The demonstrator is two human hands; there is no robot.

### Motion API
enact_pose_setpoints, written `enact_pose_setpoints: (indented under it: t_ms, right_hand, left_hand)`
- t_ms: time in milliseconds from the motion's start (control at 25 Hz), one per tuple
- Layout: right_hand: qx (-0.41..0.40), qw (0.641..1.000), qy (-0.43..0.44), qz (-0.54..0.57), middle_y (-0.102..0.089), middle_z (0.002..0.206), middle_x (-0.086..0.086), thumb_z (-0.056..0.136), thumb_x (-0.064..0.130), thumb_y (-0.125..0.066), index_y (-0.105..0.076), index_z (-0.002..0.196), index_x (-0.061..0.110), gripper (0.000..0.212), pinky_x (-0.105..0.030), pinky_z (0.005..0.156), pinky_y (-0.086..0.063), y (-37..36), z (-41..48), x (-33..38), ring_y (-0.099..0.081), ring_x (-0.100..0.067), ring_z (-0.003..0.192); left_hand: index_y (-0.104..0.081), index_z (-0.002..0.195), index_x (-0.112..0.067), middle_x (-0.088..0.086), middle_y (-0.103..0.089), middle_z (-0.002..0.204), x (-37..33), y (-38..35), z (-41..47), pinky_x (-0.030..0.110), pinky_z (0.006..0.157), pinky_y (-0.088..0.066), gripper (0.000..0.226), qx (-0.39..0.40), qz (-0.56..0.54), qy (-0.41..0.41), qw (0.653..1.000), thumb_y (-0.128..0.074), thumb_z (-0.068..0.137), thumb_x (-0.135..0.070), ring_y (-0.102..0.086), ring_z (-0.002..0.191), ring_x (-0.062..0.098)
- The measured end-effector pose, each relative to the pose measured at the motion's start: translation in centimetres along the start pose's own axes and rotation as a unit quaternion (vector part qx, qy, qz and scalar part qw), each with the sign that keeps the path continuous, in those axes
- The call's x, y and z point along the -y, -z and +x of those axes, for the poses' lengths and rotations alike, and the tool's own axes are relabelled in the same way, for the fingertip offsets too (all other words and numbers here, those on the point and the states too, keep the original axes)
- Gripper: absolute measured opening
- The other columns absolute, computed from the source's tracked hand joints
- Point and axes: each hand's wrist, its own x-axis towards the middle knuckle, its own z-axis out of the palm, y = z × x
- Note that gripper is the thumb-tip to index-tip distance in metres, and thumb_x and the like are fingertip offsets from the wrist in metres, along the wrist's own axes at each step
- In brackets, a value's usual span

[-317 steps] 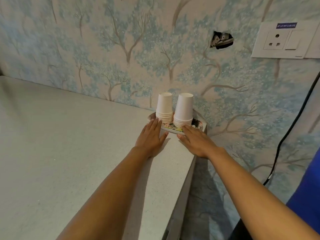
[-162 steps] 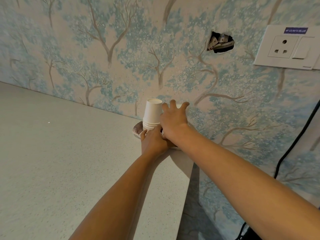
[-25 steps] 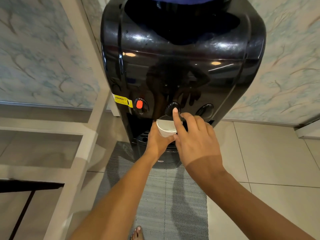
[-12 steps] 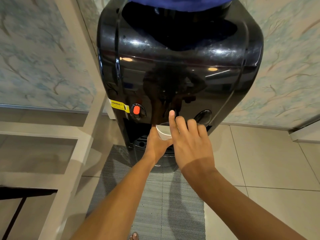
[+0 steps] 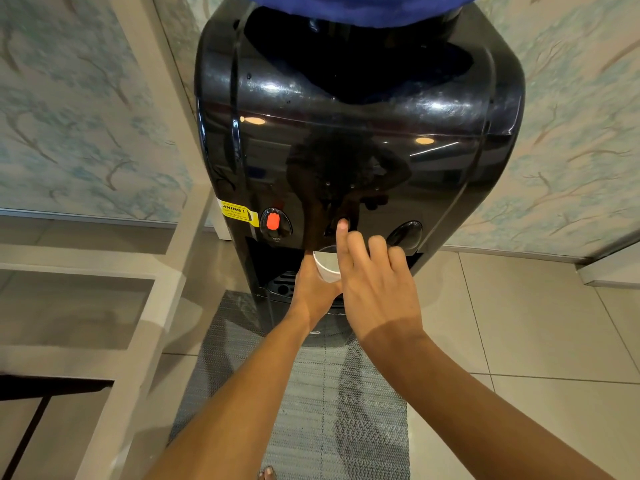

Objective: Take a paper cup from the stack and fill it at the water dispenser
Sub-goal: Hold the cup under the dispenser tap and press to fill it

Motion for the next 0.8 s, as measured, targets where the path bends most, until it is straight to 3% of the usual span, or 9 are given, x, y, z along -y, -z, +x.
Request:
enact_pose_setpoints:
  t_ms: [320,640,800]
  right_hand:
    - [-0.001,1.000,-0.001,-0.002,-0.058,0.097,0.005,0.075,0.020,-0.057,-0.039,0.139,0.010,0.067,-0.024,0.069,-0.044,0.01,0.05,0.11,-0.053,-0.012,0.079]
    - [0.003,1.000,-0.003,0.001,-0.059,0.100,0.004,0.077,0.022,-0.058,-0.038,0.139,0.009,0.066,-0.024,0.069,-0.045,0.24,0.09,0.23,-0.054,-0.012,0.081]
    - [0.002,1.000,0.000,-0.002,-0.059,0.099,0.005,0.076,0.021,-0.058,-0.038,0.139,0.010,0.066,-0.024,0.068,-0.045,0.27,0.02,0.20,-0.054,-0.012,0.080]
  left_hand:
    - [-0.050,0.089,-0.037,-0.005,-0.066,0.085,-0.33,0.08,-0.25,0.006,0.052,-0.043,0.032,0.003,-0.001,0.001,1.000,-0.075,0.071,-0.029,-0.063,0.070,-0.001]
    - [-0.050,0.081,-0.042,-0.015,-0.063,0.077,-0.58,0.34,-0.59,0.004,0.051,-0.042,0.034,-0.003,0.004,-0.015,1.000,-0.077,0.070,-0.024,-0.059,0.068,-0.013]
    - [-0.049,0.086,-0.042,-0.011,-0.065,0.085,-0.47,0.31,-0.49,0.004,0.054,-0.043,0.036,0.001,0.009,-0.009,1.000,-0.077,0.070,-0.026,-0.062,0.074,-0.006]
